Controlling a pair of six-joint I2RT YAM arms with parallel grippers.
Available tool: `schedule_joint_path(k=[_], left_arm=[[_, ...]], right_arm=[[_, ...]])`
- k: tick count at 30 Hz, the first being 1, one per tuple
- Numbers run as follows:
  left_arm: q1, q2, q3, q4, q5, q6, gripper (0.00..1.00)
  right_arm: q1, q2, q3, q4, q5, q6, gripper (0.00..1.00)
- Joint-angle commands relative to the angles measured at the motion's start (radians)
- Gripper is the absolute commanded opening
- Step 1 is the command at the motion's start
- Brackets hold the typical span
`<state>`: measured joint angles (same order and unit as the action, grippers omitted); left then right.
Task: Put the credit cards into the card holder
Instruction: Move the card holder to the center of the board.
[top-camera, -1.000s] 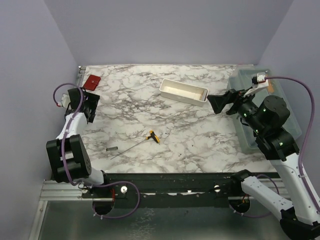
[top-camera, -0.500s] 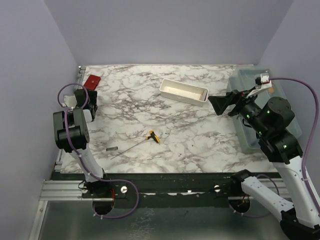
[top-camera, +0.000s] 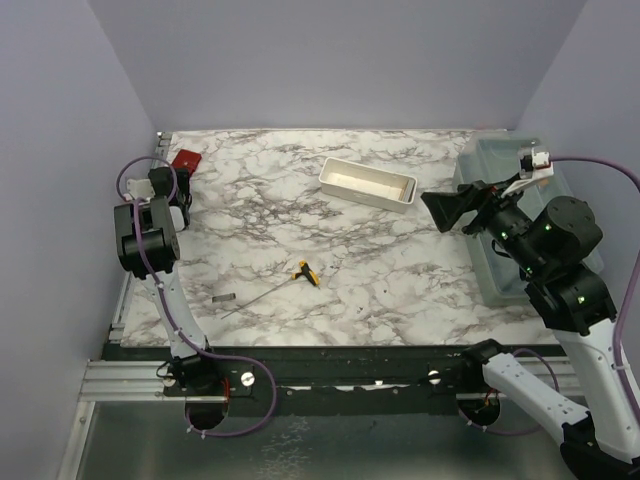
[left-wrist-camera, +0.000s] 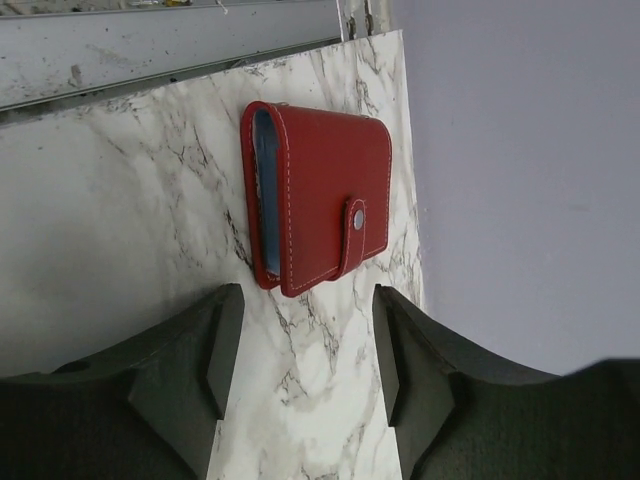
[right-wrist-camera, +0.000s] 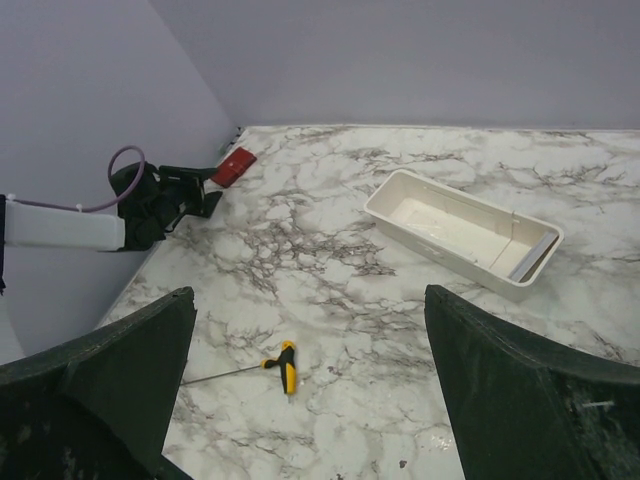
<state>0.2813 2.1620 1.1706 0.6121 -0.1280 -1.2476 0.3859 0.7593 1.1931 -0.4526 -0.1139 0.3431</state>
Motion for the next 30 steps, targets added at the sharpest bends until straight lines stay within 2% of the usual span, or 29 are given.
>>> schedule_joint_path(k=[1, 5, 12, 15, 20, 25, 30], left_arm=[[0.007, 0.081, 0.045, -0.037, -0.007, -0.027, 0.58], [0.007, 0.118, 0.090, -0.043, -0.019, 0.003, 0.47], [0.007, 0.148, 0.132, -0.056, 0.005, 0.044, 0.16], [0.004, 0.122, 0.129, -0.064, 0.038, 0.086, 0.07], [-0.001, 0.024, 0.048, -0.067, 0.094, 0.089, 0.00], [-0.027, -0.123, -0.101, -0.067, 0.156, 0.006, 0.00], [-0.132, -0.283, -0.273, -0.066, 0.172, -0.062, 0.00]], right_arm=[[-0.004, 0.009, 0.028, -0.031, -0.001, 0.011, 1.00], [-0.004, 0.019, 0.029, -0.032, 0.000, 0.019, 1.00], [-0.004, 0.045, 0.024, -0.031, 0.000, 0.036, 1.00], [-0.004, 0.067, 0.016, -0.030, -0.005, 0.036, 1.00], [-0.004, 0.106, -0.005, -0.021, 0.002, 0.009, 1.00], [-0.004, 0.167, -0.027, -0.018, 0.011, -0.027, 1.00], [-0.004, 0.257, -0.048, -0.021, -0.034, -0.042, 1.00]])
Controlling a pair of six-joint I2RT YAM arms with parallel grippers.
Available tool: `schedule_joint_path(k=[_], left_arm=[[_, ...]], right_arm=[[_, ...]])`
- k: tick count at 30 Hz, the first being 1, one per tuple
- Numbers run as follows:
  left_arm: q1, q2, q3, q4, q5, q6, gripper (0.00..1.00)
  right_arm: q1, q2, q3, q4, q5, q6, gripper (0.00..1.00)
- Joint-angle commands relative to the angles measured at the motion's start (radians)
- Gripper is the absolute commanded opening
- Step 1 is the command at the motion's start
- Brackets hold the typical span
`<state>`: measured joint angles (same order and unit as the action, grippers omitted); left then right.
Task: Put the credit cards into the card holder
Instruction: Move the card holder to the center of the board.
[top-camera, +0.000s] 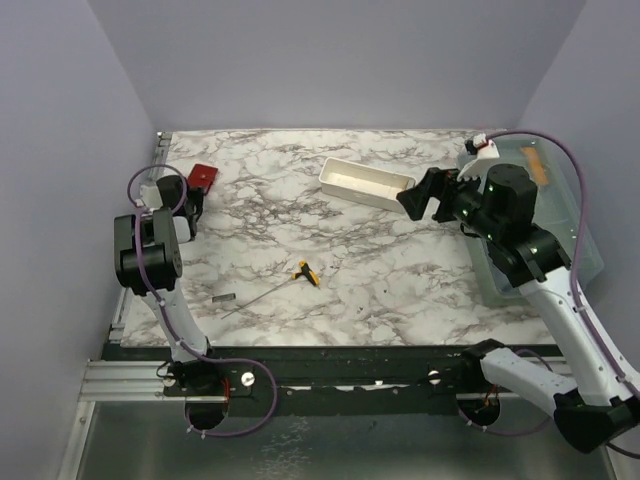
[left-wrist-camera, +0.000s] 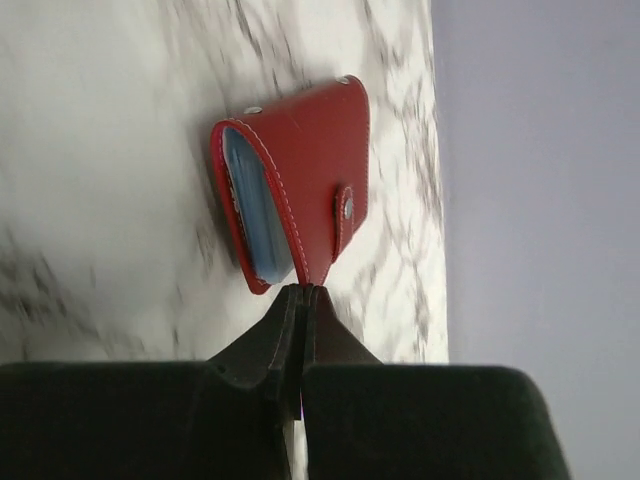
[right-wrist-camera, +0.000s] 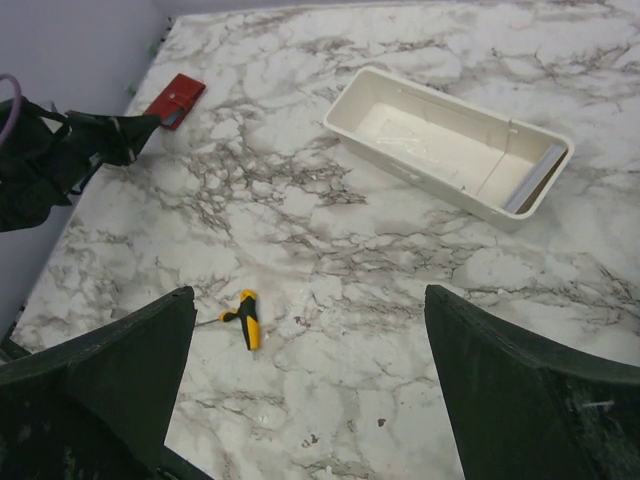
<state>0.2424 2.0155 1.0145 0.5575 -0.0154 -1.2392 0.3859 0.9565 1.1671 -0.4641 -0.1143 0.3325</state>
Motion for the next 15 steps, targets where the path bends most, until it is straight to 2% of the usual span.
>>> schedule_joint_path(k=[1, 10, 15], left_arm=[[-0.122, -0.162, -0.149, -0.011, 0.068, -0.084, 0.00], [-0.445, -0.437, -0.372, 0.004, -0.015, -0.175, 0.00], [-0.606, -0.595, -0.500, 0.001, -0.088, -0.192, 0.00]], right_arm=[[-0.004, 0.077, -0.025, -0.013, -0.052, -0.030, 1.00], [-0.002, 0.203, -0.128, 0.045, -0.190, 0.072, 1.00], [0.038, 0.317, -0.151, 0.036, -0.148, 0.123, 1.00]])
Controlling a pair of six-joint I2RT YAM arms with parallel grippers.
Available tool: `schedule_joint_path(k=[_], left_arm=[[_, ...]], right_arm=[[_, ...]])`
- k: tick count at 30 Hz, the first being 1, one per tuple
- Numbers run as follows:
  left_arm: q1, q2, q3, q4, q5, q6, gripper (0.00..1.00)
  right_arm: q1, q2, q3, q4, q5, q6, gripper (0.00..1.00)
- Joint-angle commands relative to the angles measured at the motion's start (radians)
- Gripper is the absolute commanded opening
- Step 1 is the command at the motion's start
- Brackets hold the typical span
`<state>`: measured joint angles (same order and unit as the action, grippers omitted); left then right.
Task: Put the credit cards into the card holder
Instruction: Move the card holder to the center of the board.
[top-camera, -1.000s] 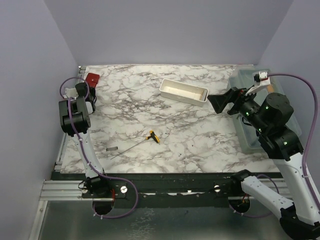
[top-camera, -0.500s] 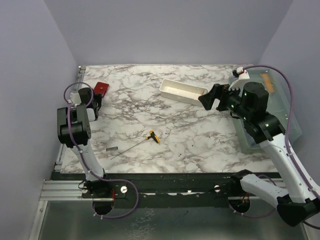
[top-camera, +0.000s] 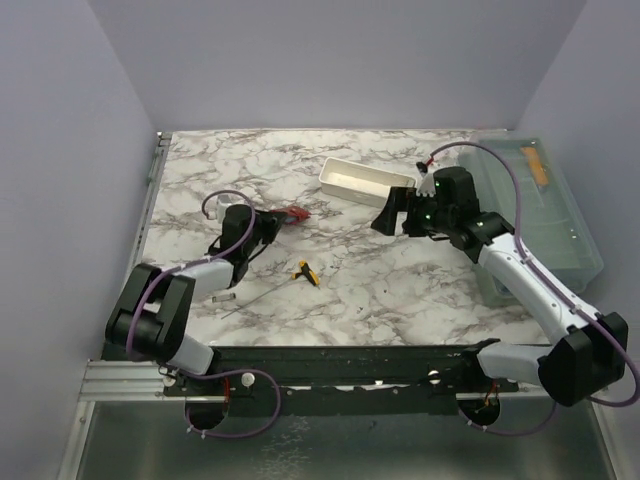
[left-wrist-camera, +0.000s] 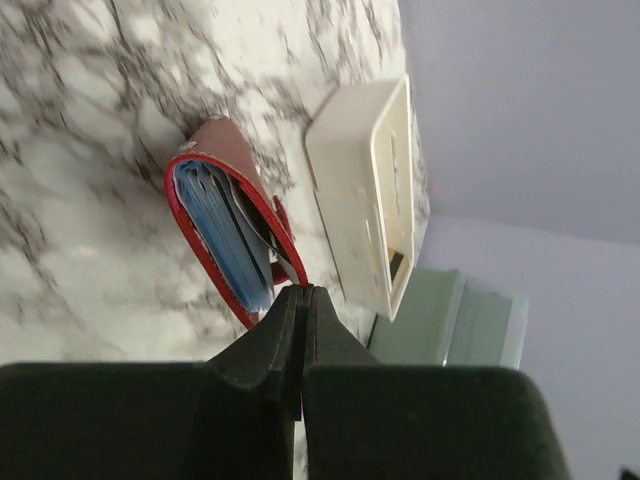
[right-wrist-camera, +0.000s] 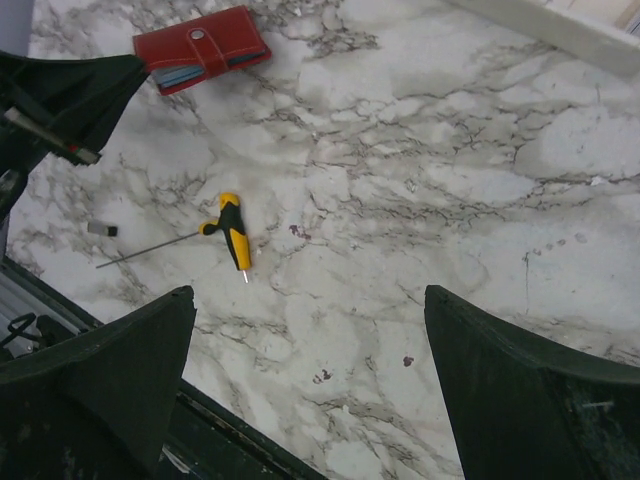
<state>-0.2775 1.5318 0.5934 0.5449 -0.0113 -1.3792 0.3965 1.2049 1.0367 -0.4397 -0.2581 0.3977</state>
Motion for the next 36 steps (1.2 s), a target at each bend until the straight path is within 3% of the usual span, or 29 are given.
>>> schedule_joint_path(k=[1, 11, 13, 17, 18, 22, 26, 28, 34, 36], left_arm=[[-0.120, -0.135, -0.100, 0.012, -0.109, -0.051, 0.00], [-0.420, -0.127, -0.102, 0.012, -0.156, -0.068, 0.00], [-0.429, -0.097, -0.073, 0.007, -0.072, -0.067, 0.14], [-0.428, -0.071, -0.060, -0.039, 0.124, -0.112, 0.80], [-0.428, -0.080, -0.059, -0.073, 0.159, -0.109, 0.86], [-0.411, -0.179, -0.042, -0.265, 0.214, -0.023, 0.91], [-0.350, -0.261, 0.095, -0.623, 0.209, 0.190, 0.92], [-0.287, -0.271, 0.145, -0.673, 0.274, 0.308, 0.92], [-0.067, -0.086, 0.367, -0.812, 0.578, 0.596, 0.90], [-0.055, 0.008, 0.448, -0.848, 0.608, 0.625, 0.89]], right_arm=[[0.036, 0.091, -0.028, 0.017, 0.011, 0.069, 1.00], [0.071, 0.220, -0.119, 0.185, -0.005, 0.229, 1.00], [0.071, 0.221, -0.116, 0.184, 0.020, 0.236, 1.00], [0.071, 0.249, -0.087, 0.134, 0.102, 0.209, 1.00], [0.071, 0.255, -0.077, 0.115, 0.124, 0.206, 0.99], [0.071, 0.261, -0.087, 0.115, 0.157, 0.202, 0.88], [0.079, 0.316, -0.080, 0.131, 0.103, 0.230, 0.76], [0.097, 0.344, -0.078, 0.165, 0.075, 0.257, 0.73], [0.135, 0.440, -0.056, 0.273, 0.025, 0.331, 0.72], [0.135, 0.474, -0.057, 0.315, 0.015, 0.355, 0.61]])
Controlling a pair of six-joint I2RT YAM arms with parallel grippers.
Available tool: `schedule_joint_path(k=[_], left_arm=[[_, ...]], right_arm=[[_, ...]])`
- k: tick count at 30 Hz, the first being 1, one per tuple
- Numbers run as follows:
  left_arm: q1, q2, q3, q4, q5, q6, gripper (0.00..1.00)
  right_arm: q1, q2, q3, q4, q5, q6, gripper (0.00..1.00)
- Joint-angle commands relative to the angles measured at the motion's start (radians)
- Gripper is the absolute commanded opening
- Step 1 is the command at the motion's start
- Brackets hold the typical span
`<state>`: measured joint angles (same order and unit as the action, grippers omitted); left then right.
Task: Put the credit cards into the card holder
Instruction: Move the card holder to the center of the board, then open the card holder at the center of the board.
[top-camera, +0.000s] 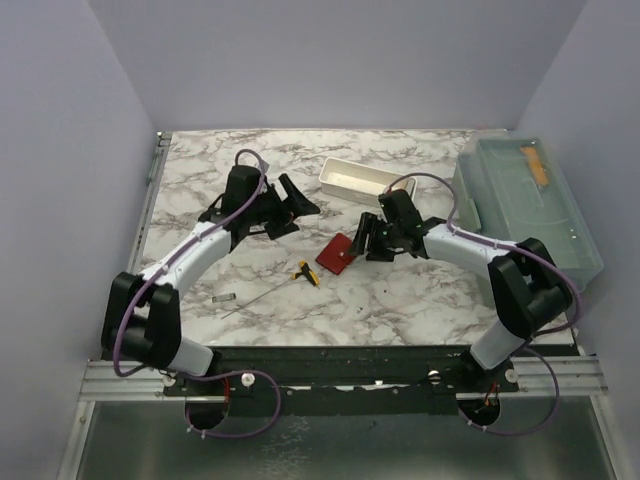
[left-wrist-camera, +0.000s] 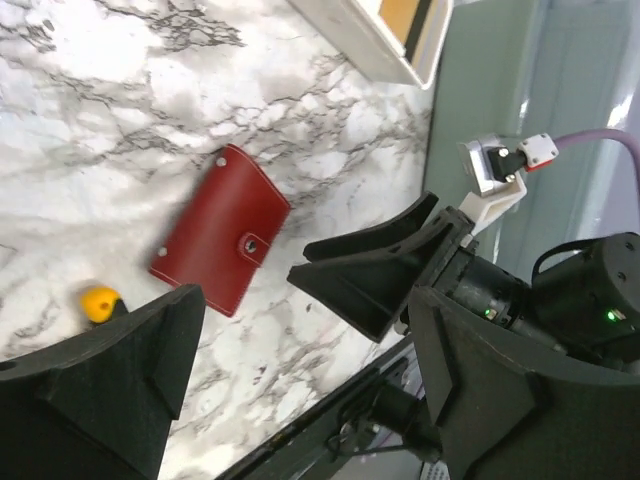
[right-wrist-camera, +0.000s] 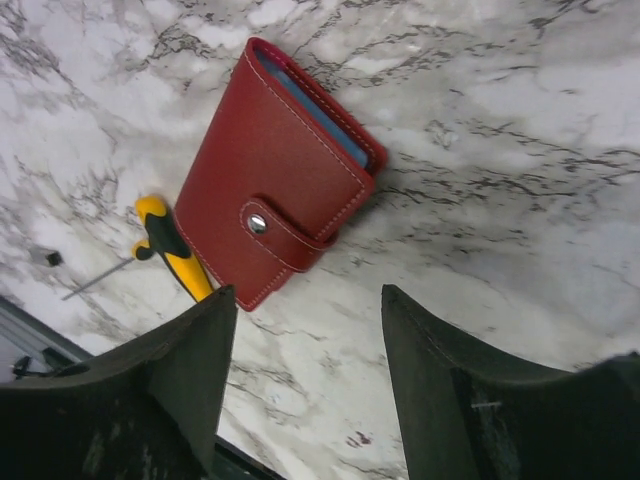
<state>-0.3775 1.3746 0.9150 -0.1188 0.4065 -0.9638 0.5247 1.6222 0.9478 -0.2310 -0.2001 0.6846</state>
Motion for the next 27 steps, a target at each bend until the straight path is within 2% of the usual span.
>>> schedule_joint_path(k=[1, 3, 5, 9, 13, 20, 22, 27], left_arm=[[0.045, 0.208, 0.156, -0.184, 0.218, 0.211, 0.87], [0.034, 0.292, 0.212, -0.178, 0.240, 0.233, 0.85], [0.030, 0.375, 0.255, -0.183, 0.263, 0.246, 0.83], [0.009, 0.507, 0.319, -0.195, 0.303, 0.306, 0.79], [-0.006, 0.575, 0.327, -0.196, 0.294, 0.360, 0.76], [-0.029, 0.632, 0.336, -0.209, 0.297, 0.396, 0.69], [-0.028, 0.630, 0.340, -0.209, 0.311, 0.396, 0.64], [-0.028, 0.636, 0.335, -0.185, 0.343, 0.375, 0.42]], right_arm=[[0.007, 0.072, 0.033, 0.127, -0.043, 0.080, 0.55], [0.008, 0.100, 0.036, 0.147, -0.035, 0.095, 0.48], [0.008, 0.123, 0.041, 0.155, -0.023, 0.103, 0.47], [0.007, 0.162, 0.050, 0.156, 0.015, 0.077, 0.26], [0.005, 0.215, 0.061, 0.146, 0.023, 0.033, 0.13], [-0.007, 0.250, 0.045, 0.172, 0.041, 0.002, 0.08], [-0.011, 0.264, 0.041, 0.176, 0.037, -0.001, 0.08], [-0.011, 0.266, 0.023, 0.197, 0.014, -0.001, 0.08]])
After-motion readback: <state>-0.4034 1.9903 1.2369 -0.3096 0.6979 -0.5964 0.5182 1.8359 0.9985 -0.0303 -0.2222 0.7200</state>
